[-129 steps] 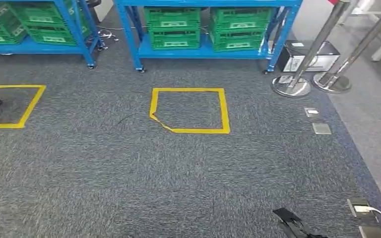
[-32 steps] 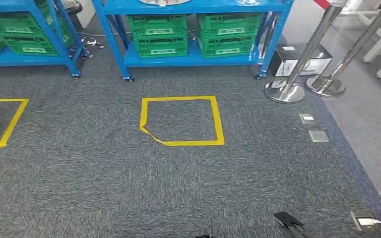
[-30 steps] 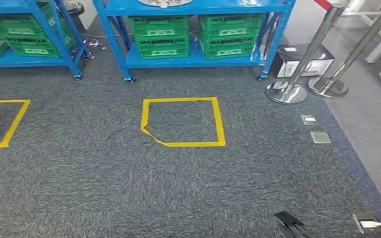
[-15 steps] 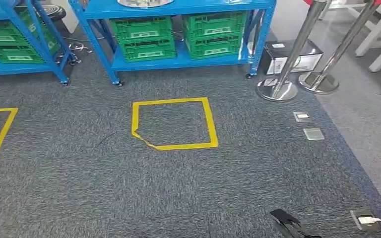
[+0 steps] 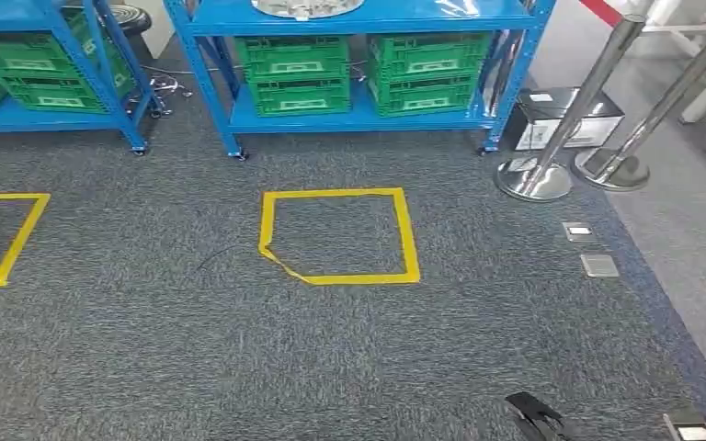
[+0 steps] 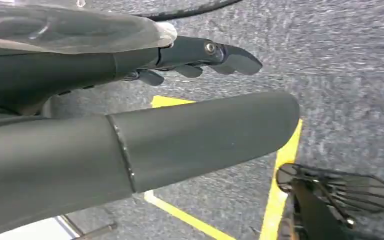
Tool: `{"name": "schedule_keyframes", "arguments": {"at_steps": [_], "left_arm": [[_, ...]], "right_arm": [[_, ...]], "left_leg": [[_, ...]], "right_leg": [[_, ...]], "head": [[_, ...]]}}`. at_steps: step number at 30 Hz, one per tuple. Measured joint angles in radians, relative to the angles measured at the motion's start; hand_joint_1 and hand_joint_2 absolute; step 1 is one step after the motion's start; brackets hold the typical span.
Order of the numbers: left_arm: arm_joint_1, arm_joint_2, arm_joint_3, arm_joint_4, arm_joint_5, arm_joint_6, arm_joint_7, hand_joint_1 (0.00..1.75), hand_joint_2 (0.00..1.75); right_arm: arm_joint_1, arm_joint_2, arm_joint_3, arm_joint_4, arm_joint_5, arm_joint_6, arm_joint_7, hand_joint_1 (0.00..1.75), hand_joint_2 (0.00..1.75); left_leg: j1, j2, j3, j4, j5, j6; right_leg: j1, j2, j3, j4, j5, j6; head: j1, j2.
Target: Take the parts from the cabinet and place them on the table.
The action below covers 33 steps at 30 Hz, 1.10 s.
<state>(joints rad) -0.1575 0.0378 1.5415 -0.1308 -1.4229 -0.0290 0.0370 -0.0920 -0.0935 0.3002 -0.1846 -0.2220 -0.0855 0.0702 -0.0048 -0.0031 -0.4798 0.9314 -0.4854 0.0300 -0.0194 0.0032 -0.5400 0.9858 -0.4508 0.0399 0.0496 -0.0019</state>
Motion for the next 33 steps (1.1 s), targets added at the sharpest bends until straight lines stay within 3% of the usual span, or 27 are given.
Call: {"name": "schedule_keyframes", "arguments": {"at_steps": [1, 2, 4, 6, 7, 9, 10, 11, 12, 13, 15, 16, 20, 21, 22, 25, 26, 27, 28, 30, 31, 33], "left_arm": [[-0.002, 0.001, 0.0, 0.0, 0.0, 0.0, 0.0, 0.0, 0.0], [-0.004, 0.002, 0.0, 0.0, 0.0, 0.0, 0.0, 0.0, 0.0], [-0.005, 0.002, 0.0, 0.0, 0.0, 0.0, 0.0, 0.0, 0.0], [-0.005, 0.0, 0.0, 0.0, 0.0, 0.0, 0.0, 0.0, 0.0], [-0.005, -0.001, 0.0, 0.0, 0.0, 0.0, 0.0, 0.0, 0.0], [-0.006, 0.0, 0.0, 0.0, 0.001, 0.003, 0.0, 0.0, 0.0], [-0.005, 0.0, 0.0, 0.0, 0.001, 0.003, 0.0, 0.0, 0.0], [-0.004, 0.0, 0.0, 0.0, 0.001, 0.003, 0.0, 0.0, 0.0], [-0.002, -0.001, 0.0, 0.0, 0.001, 0.004, 0.001, 0.0, 0.0], [-0.001, -0.002, 0.0, 0.0, 0.001, 0.004, 0.001, 0.0, 0.0], [-0.002, 0.0, 0.0, 0.0, 0.001, 0.006, 0.001, 0.0, 0.0], [-0.002, 0.002, 0.0, 0.0, 0.002, 0.006, 0.001, 0.0, 0.0], [-0.005, 0.002, 0.0, 0.0, 0.004, 0.006, 0.001, 0.0, 0.0], [-0.005, -0.001, 0.0, 0.0, 0.005, 0.006, 0.001, 0.0, 0.0], [-0.004, -0.002, 0.0, 0.0, 0.006, 0.006, 0.001, 0.0, 0.0], [-0.005, -0.004, 0.0, 0.0, 0.007, 0.008, 0.001, 0.0, 0.0], [-0.004, -0.004, 0.0, 0.0, 0.007, 0.009, 0.001, 0.0, 0.0], [-0.003, -0.004, 0.0, 0.0, 0.007, 0.009, 0.001, 0.0, 0.0], [-0.002, -0.004, 0.0, 0.0, 0.007, 0.009, 0.003, 0.0, 0.0], [-0.001, -0.006, 0.0, 0.0, 0.007, 0.009, 0.004, 0.0, 0.0], [0.0, -0.006, 0.0, 0.0, 0.007, 0.009, 0.005, 0.0, 0.0], [-0.005, -0.005, 0.0, 0.0, 0.007, 0.009, 0.006, 0.0, 0.0]], "right_arm": [[0.0, 0.0, 0.001, 0.002, 0.0, -0.001, 0.0, 0.0, 0.0], [-0.001, 0.0, 0.001, 0.002, 0.0, -0.001, 0.0, 0.0, 0.0], [-0.001, 0.0, 0.002, 0.002, 0.0, -0.001, -0.001, 0.0, 0.0], [0.001, 0.0, 0.002, 0.002, 0.0, -0.001, 0.0, 0.0, 0.0], [0.0, 0.0, 0.003, 0.002, 0.0, -0.001, 0.0, 0.0, 0.0], [-0.003, 0.0, 0.003, 0.002, 0.0, -0.001, 0.0, 0.0, 0.0], [-0.002, 0.0, 0.003, 0.002, 0.0, -0.001, 0.0, 0.0, 0.0], [-0.001, 0.0, 0.003, 0.002, 0.0, -0.001, 0.0, 0.0, 0.0], [0.0, 0.0, 0.004, 0.002, 0.0, 0.0, 0.0, 0.0, 0.0], [0.0, 0.0, 0.004, 0.002, 0.0, 0.0, 0.0, 0.0, 0.0], [-0.001, 0.0, 0.005, 0.002, 0.0, 0.0, 0.0, 0.0, 0.0], [-0.003, 0.0, 0.005, 0.002, 0.0, 0.0, -0.001, 0.0, 0.0], [-0.005, 0.0, 0.005, 0.002, 0.0, 0.002, -0.002, 0.0, 0.0], [-0.006, 0.0, 0.005, 0.002, 0.0, 0.002, -0.001, 0.0, 0.0], [-0.007, 0.0, 0.006, 0.002, 0.0, 0.002, -0.001, 0.0, 0.0], [-0.006, 0.0, 0.006, 0.002, 0.002, 0.002, 0.0, 0.0, 0.0], [-0.004, 0.0, 0.006, 0.002, 0.002, 0.002, 0.002, 0.0, 0.0], [-0.002, 0.0, 0.006, 0.002, 0.002, 0.002, 0.002, 0.0, 0.0], [-0.002, 0.0, 0.006, 0.002, 0.002, 0.002, 0.002, 0.0, 0.0], [-0.003, -0.001, 0.006, 0.002, 0.002, 0.002, 0.002, 0.0, 0.0], [-0.002, -0.001, 0.006, 0.004, 0.002, 0.002, 0.002, 0.0, 0.0], [-0.004, -0.001, 0.006, 0.004, 0.002, 0.002, 0.001, 0.0, 0.0]], "left_leg": [[-0.008, -0.001, 0.001, 0.005, -0.007, -0.007], [-0.008, -0.002, -0.001, 0.006, -0.008, -0.008], [-0.007, -0.002, 0.002, -0.001, -0.009, -0.014], [-0.004, -0.001, 0.006, 0.014, -0.026, -0.028], [-0.003, -0.001, -0.022, 0.069, -0.052, -0.036], [0.003, -0.001, -0.136, 0.267, -0.129, -0.046], [0.003, -0.001, -0.186, 0.347, -0.149, -0.048], [0.004, -0.001, -0.217, 0.382, -0.143, -0.049], [0.005, -0.001, -0.221, 0.359, -0.106, -0.047], [0.005, -0.001, -0.197, 0.288, -0.051, -0.044], [0.004, -0.001, -0.12, 0.09, 0.062, -0.032], [-0.001, -0.002, -0.101, 0.041, 0.064, -0.027], [-0.004, -0.003, -0.095, 0.023, 0.052, -0.01], [0.006, -0.002, -0.081, 0.009, 0.056, -0.005], [0.004, -0.002, -0.073, 0.003, 0.053, 0.0], [0.003, 0.0, -0.056, 0.003, 0.039, 0.011], [0.003, -0.001, -0.049, 0.003, 0.033, 0.011], [0.003, -0.002, -0.039, 0.003, 0.027, 0.01], [0.003, -0.003, -0.028, 0.003, 0.019, 0.008], [0.003, -0.004, 0.0, 0.003, 0.002, 0.001], [0.001, -0.004, 0.003, 0.004, -0.006, -0.005], [-0.004, -0.007, 0.001, 0.007, -0.012, -0.012]], "right_leg": [[0.007, 0.0, 0.009, -0.015, -0.019, -0.005], [0.003, 0.002, 0.009, -0.017, -0.015, -0.015], [0.01, 0.002, 0.008, -0.017, -0.02, -0.025], [0.0, 0.002, 0.023, -0.028, -0.021, -0.035], [-0.001, 0.002, 0.026, -0.029, -0.023, -0.039], [0.0, 0.001, 0.027, -0.03, -0.028, -0.045], [0.0, 0.001, 0.03, -0.03, -0.032, -0.047], [0.0, 0.002, 0.035, -0.03, -0.036, -0.047], [0.0, 0.003, 0.042, -0.03, -0.041, -0.046], [-0.001, 0.005, 0.051, -0.03, -0.047, -0.045], [0.0, 0.007, 0.068, -0.032, -0.059, -0.04], [0.005, 0.007, 0.071, -0.03, -0.066, -0.035], [0.006, 0.01, 0.081, -0.048, -0.075, -0.013], [0.001, 0.007, 0.084, -0.039, -0.082, -0.009], [0.004, 0.004, 0.069, 0.0, -0.102, -0.007], [0.003, 0.004, -0.072, 0.259, -0.208, -0.002], [0.002, 0.004, -0.106, 0.306, -0.209, -0.001], [0.002, 0.004, -0.112, 0.296, -0.181, 0.0], [0.001, 0.004, -0.097, 0.243, -0.134, -0.001], [0.0, 0.002, -0.025, 0.052, -0.01, -0.005], [0.001, 0.0, -0.005, 0.001, 0.0, -0.006], [0.004, 0.002, -0.003, -0.012, -0.009, -0.017]], "head": [[-0.001, 0.0], [-0.004, 0.0], [-0.015, 0.0], [-0.014, 0.0], [-0.024, 0.0], [-0.034, 0.0], [-0.035, 0.0], [-0.036, 0.0], [-0.036, 0.0], [-0.037, 0.0], [-0.041, 0.0], [-0.042, 0.0], [-0.042, 0.0], [-0.039, 0.0], [-0.035, 0.0], [-0.023, 0.0], [-0.019, 0.0], [-0.015, 0.0], [-0.01, 0.0], [-0.001, 0.0], [0.002, 0.0], [-0.004, 0.0]]}}
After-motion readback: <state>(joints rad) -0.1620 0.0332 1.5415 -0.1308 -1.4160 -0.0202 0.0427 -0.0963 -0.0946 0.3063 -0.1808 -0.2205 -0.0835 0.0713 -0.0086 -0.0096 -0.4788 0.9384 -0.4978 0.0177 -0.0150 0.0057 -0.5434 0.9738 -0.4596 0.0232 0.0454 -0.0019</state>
